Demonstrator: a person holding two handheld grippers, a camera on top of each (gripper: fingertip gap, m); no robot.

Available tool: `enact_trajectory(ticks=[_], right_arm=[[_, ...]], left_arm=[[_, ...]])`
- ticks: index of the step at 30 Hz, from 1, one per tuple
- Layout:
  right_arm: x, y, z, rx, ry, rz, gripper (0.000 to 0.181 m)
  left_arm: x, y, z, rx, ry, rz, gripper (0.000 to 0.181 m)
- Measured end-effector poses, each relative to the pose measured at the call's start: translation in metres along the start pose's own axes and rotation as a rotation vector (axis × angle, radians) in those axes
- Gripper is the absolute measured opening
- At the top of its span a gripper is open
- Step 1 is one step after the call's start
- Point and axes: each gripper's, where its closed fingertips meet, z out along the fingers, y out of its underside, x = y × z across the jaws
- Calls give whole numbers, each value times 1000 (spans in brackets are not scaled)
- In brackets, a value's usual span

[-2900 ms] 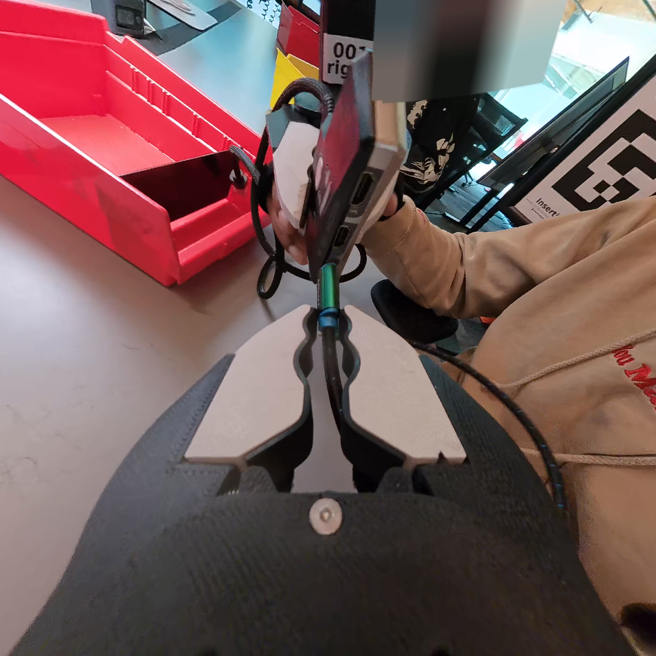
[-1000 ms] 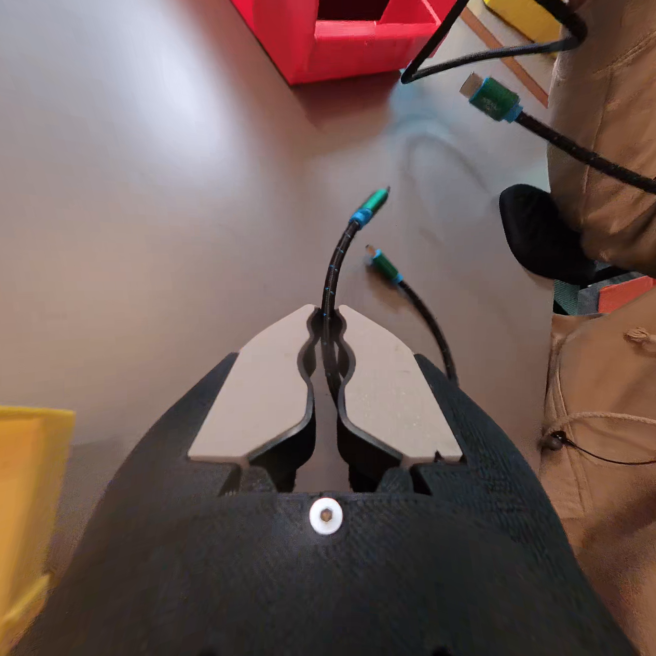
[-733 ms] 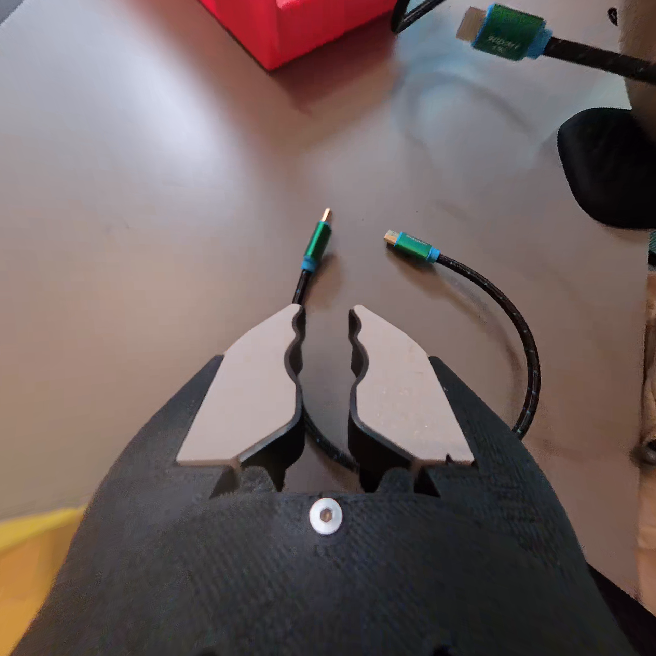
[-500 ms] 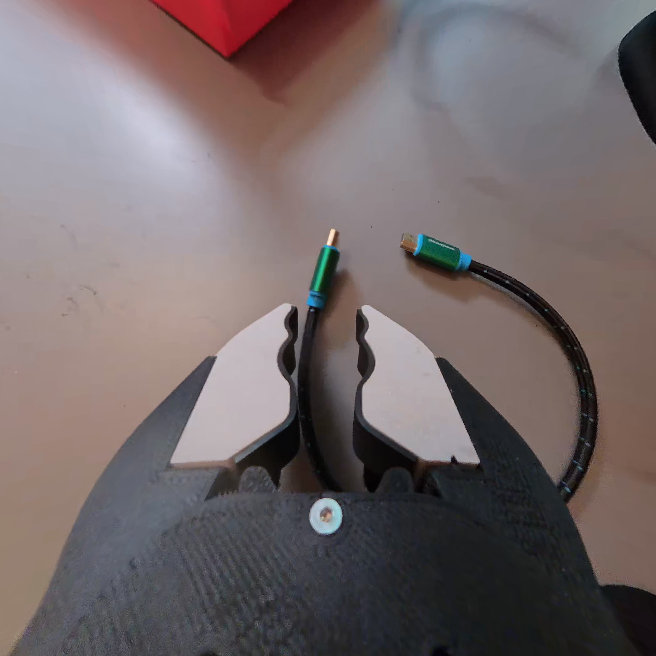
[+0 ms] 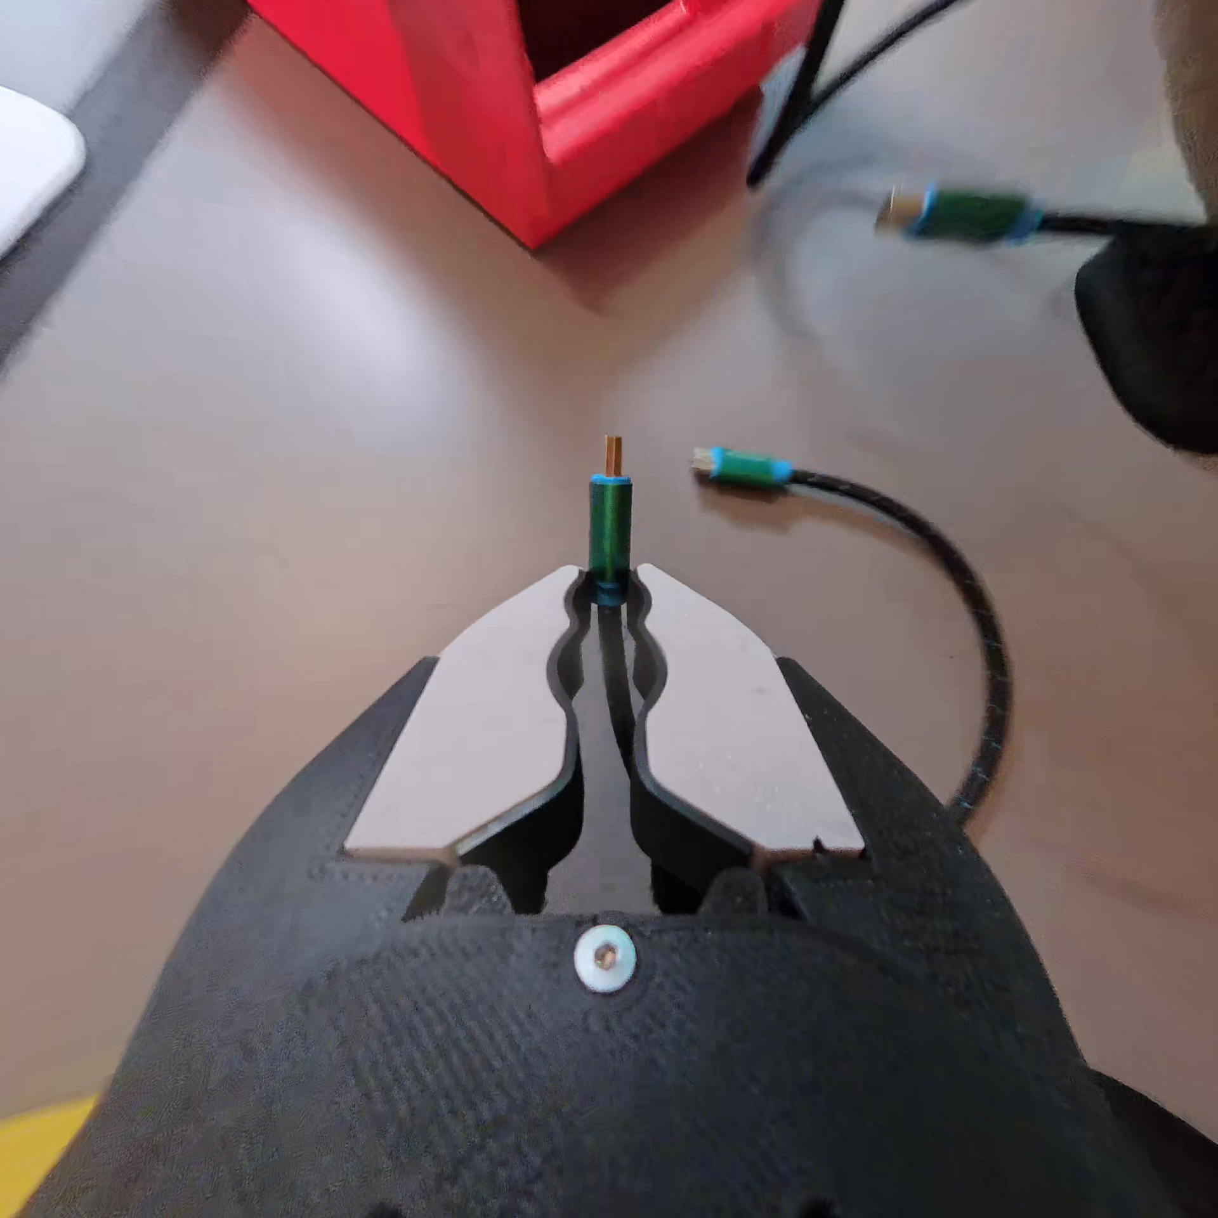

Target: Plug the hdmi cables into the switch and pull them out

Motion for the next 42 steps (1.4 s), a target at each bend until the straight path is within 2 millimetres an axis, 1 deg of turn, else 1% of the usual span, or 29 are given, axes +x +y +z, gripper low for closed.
enact_trajectory(ticks=[1, 3, 5, 7, 9, 11, 13, 16, 20, 26, 31, 37, 42], right_arm=[[-1, 4, 2, -20, -9, 6, 30], [1, 13, 8, -62, -12, 14, 30], [4, 22, 14, -102, -3, 21, 30], [8, 32, 19, -147, 24, 22, 30], [17, 41, 23, -191, 76, 17, 30], [23, 49, 27, -225, 106, 13, 30], [28, 56, 30, -253, 129, 17, 30], [33, 66, 36, -283, 144, 30, 30], [39, 77, 40, -329, 171, 35, 30], [40, 80, 41, -336, 166, 49, 30], [36, 82, 41, -345, 138, 57, 30], [34, 85, 44, -353, 119, 64, 30], [34, 84, 43, -343, 116, 74, 30]], left_arm=[[-3, -8, -14, 12, -25, -5, 11], [-7, -23, -40, 6, -70, -2, 11], [-7, -38, -61, -21, -123, 20, 11], [0, -50, -75, -67, -146, 46, 11], [10, -61, -80, -94, -156, 75, 11], [22, -71, -75, -100, -155, 111, 11], [28, -76, -63, -95, -166, 130, 11], [31, -74, -48, -114, -147, 138, 11], [32, -69, -41, -123, -107, 130, 11], [37, -69, -47, -87, -38, 112, 11], [39, -70, -53, -48, 10, 85, 11], [40, -66, -54, -71, 14, 86, 11], [44, -70, -58, -43, 29, 84, 11]])
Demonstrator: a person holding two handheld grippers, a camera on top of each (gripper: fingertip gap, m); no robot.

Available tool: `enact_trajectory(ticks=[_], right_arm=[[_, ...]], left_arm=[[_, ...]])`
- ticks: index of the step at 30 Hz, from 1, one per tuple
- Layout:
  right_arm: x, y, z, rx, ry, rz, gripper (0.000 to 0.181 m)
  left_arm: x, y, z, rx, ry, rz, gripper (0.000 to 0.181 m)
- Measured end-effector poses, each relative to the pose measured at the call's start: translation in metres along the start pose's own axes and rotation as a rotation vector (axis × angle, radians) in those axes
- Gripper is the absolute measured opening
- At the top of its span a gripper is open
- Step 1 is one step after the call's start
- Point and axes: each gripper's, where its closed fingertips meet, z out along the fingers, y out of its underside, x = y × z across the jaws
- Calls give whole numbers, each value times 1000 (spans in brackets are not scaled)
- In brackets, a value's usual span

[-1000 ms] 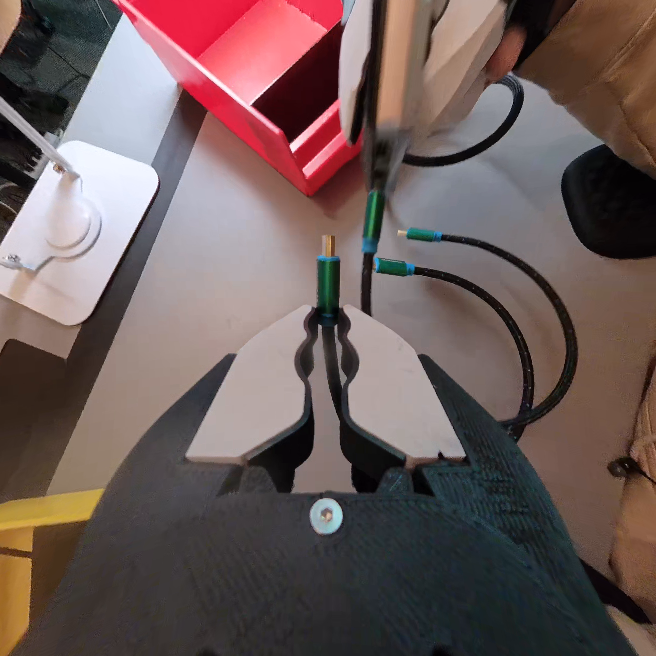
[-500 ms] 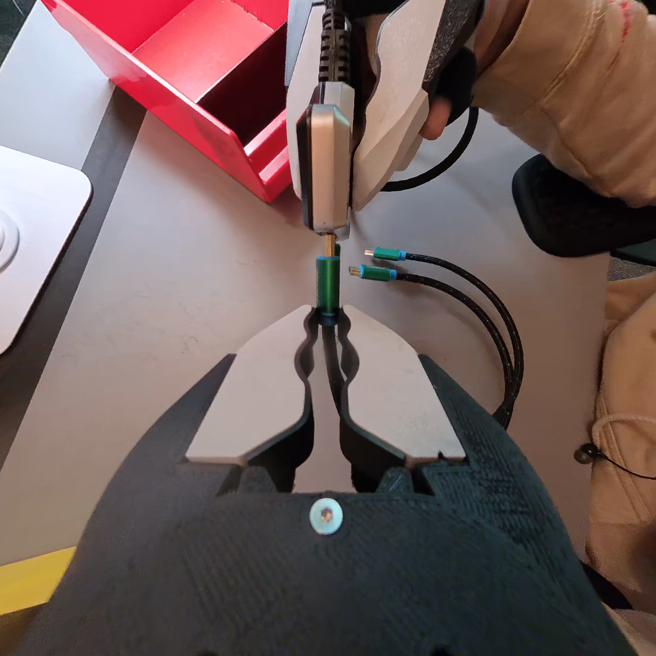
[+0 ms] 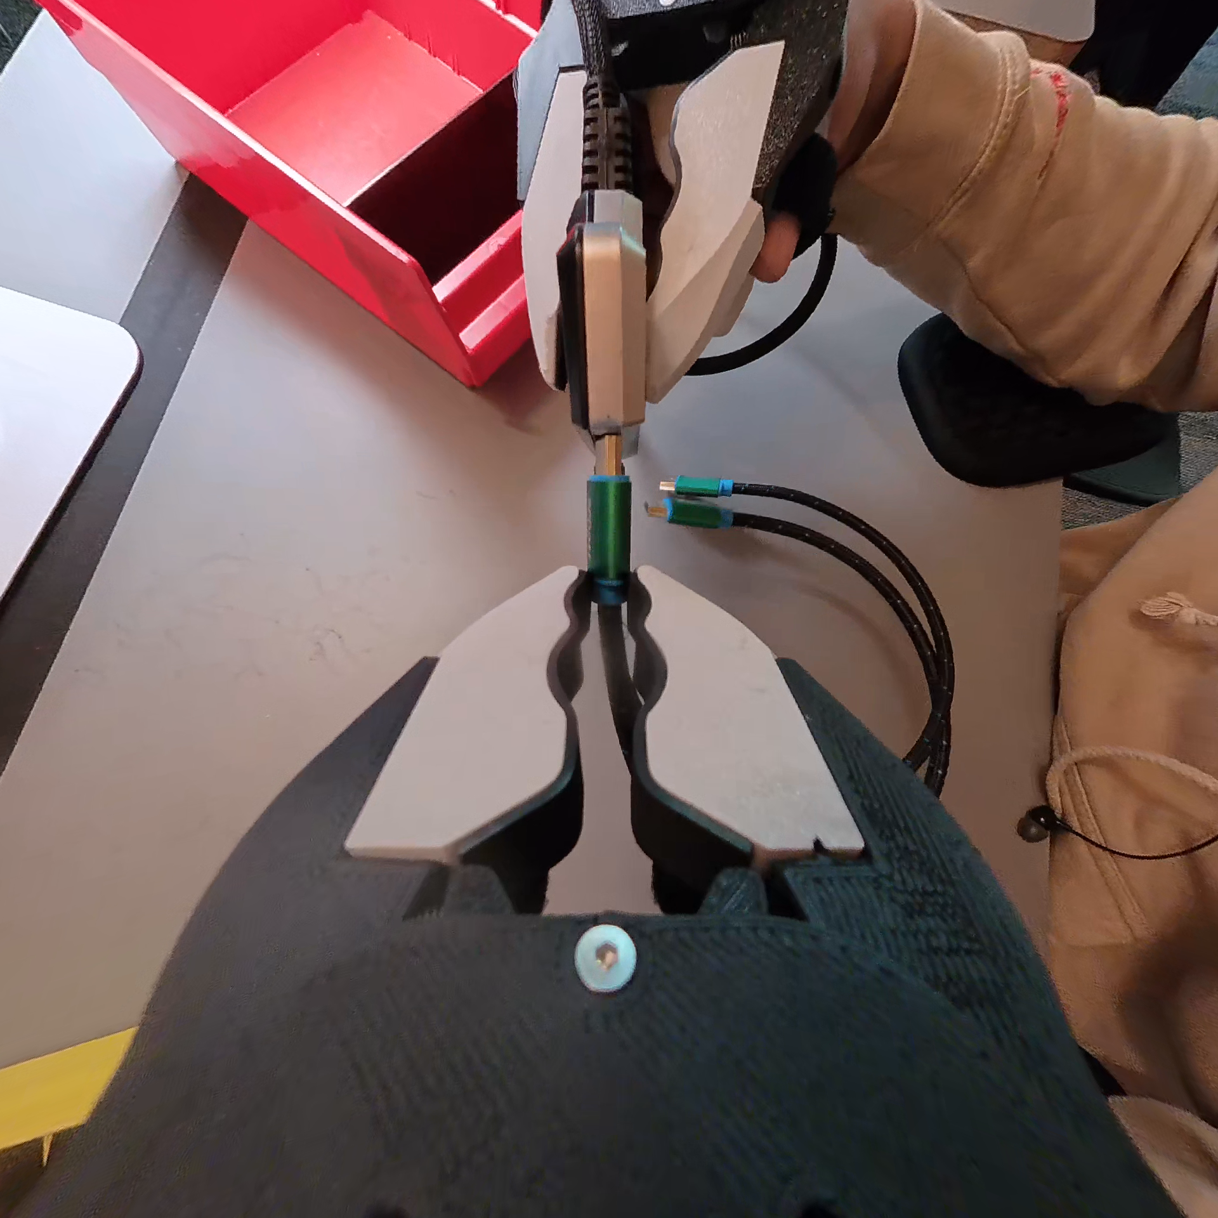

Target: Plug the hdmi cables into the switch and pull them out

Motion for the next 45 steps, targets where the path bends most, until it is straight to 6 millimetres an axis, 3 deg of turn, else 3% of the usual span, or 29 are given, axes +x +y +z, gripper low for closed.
enact_trajectory(ticks=[9, 19, 29, 33, 37, 40, 42, 45], right_arm=[[1, 6, 3, -41, 18, -20, 30], [-7, 10, 0, -61, -16, -70, 29], [-11, 31, 0, -203, -22, -106, 28], [-12, 31, -6, -197, -25, -100, 27], [-10, 42, -7, -243, -34, -99, 28], [-4, 30, -8, -178, 13, -129, 32], [-10, 19, -6, -97, -23, -140, 38], [-10, 15, -3, -65, -19, -177, 42]], left_arm=[[2, 9, 6, -46, 30, -21, 11], [16, 6, 11, 55, 308, -134, 11], [25, 20, 23, -62, 289, -53, 11], [23, 10, 24, 15, 326, -89, 11], [30, 15, 34, -12, 370, -54, 11], [25, 8, 30, 44, 384, -100, 12], [26, 9, 28, 53, 400, -95, 13], [29, 10, 25, 60, 423, -81, 13]])
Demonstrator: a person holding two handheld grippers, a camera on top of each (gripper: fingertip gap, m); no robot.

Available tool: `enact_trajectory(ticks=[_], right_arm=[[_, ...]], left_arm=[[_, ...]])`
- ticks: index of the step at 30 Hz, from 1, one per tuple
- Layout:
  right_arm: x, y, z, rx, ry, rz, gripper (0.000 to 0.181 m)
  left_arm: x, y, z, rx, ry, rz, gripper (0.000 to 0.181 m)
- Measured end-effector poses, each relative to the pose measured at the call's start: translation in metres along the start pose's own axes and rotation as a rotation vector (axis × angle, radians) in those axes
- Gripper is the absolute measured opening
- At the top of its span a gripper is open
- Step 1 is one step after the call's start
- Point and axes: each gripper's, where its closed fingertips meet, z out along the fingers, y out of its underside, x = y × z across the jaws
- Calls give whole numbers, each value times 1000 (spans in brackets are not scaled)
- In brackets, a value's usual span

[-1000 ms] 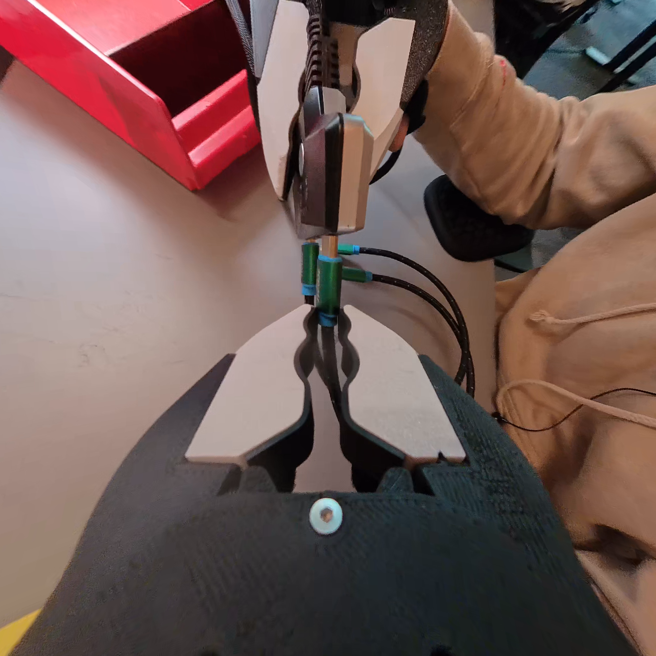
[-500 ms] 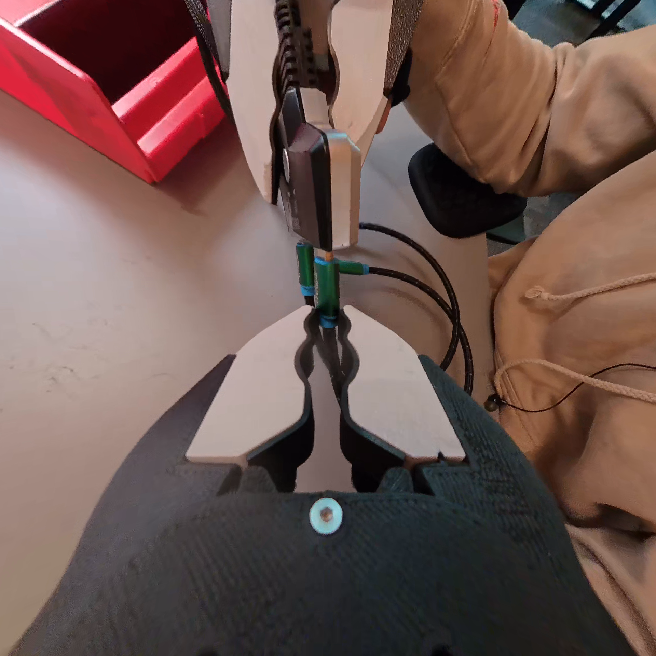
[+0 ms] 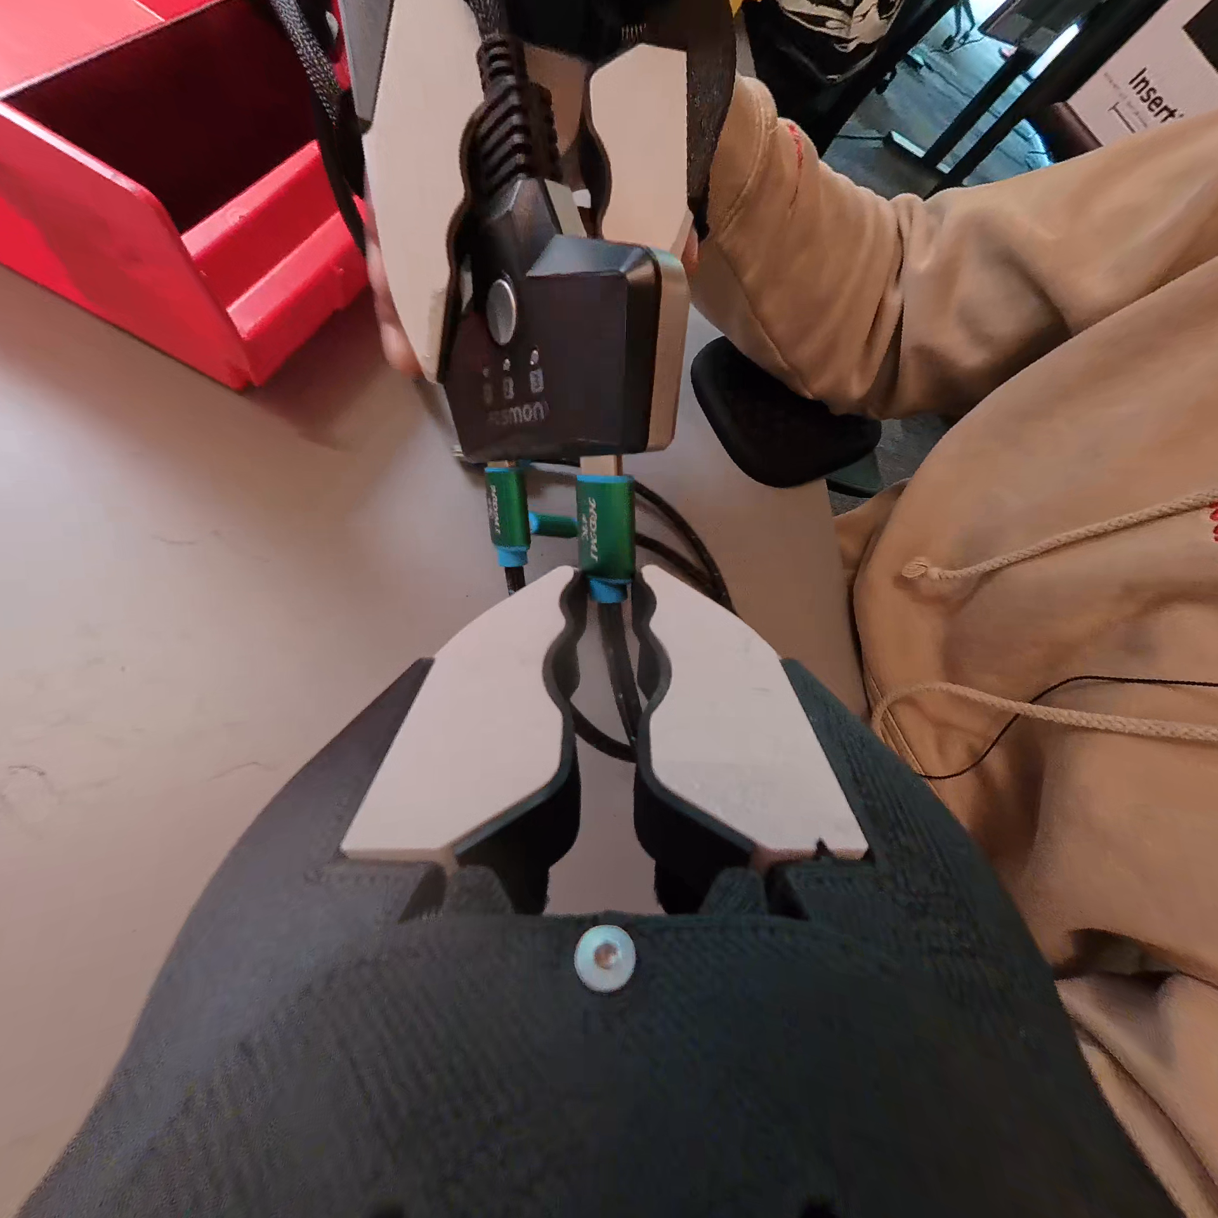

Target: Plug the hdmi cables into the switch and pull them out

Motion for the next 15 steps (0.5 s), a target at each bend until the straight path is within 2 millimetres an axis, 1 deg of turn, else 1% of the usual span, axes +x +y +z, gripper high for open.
enact_trajectory(ticks=[4, 7, 9, 11, 13, 15], right_arm=[[-6, -7, 0, 24, 22, -120, 38], [-5, -14, -3, 32, 74, -187, 36], [1, -19, -6, 40, 124, -183, 36], [9, -29, -12, 82, 181, -173, 34], [11, -39, -16, 124, 202, -133, 34], [11, -44, -18, 138, 196, -64, 33]], left_arm=[[4, 1, -2, 1, 26, 14, 14], [0, -4, -6, 33, -9, 24, 14], [-8, -13, -12, 81, -90, 48, 14], [-17, -27, -21, 158, -179, 73, 14], [-18, -38, -29, 221, -245, 142, 13], [-19, -45, -34, 251, -307, 204, 14]])
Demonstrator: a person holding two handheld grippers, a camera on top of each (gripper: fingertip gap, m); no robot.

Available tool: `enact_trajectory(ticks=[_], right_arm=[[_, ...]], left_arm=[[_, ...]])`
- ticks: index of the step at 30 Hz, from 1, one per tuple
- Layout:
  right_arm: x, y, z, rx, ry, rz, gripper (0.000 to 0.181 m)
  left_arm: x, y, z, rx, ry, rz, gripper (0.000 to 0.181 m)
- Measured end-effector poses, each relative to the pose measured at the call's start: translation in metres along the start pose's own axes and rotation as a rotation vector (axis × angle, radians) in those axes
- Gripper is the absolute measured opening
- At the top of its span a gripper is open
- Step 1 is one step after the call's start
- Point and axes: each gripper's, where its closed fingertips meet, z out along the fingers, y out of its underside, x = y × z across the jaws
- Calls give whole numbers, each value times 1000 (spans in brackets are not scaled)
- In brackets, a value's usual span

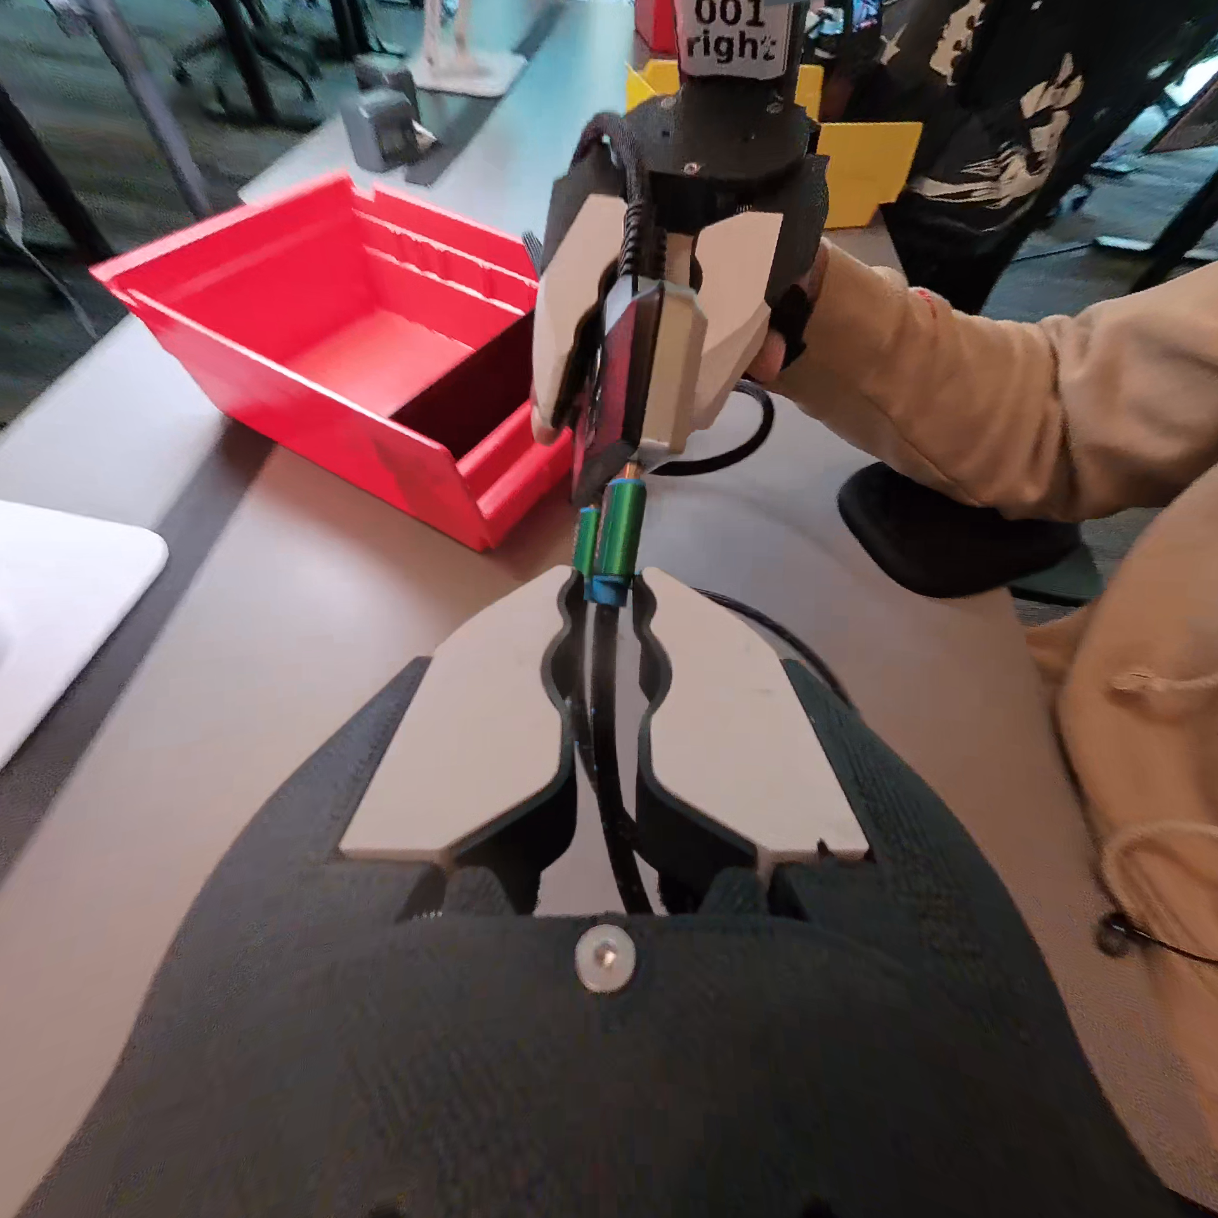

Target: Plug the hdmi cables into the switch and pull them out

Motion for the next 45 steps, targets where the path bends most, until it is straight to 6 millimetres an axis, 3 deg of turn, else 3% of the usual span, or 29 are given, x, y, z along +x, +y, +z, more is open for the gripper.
enact_trajectory(ticks=[4, 7, 15, 19, 24, 33, 37, 45], right_arm=[[0, -6, 5, 36, -45, 261, 33], [-5, -4, 11, 39, -97, 324, 33], [-23, -9, 9, 91, -90, -77, 45], [-27, -14, 6, 112, -82, -152, 30], [-31, -21, 3, 116, -94, -117, 25], [-43, -1, 6, -14, -202, -50, 23], [-40, 14, 5, -92, -211, -32, 23], [-26, 36, 1, -127, -242, 63, 23]], left_arm=[[-5, -10, -3, 28, -101, 93, 12], [0, -8, -9, 0, -61, 57, 12], [19, 0, -9, -11, 147, -82, 13], [26, -1, -9, -16, 193, -95, 12], [25, -12, -13, 59, 205, -119, 12], [33, 1, -10, -28, 239, -50, 12], [33, 15, 3, -123, 217, -41, 11], [25, 24, 23, -121, 240, -103, 11]])
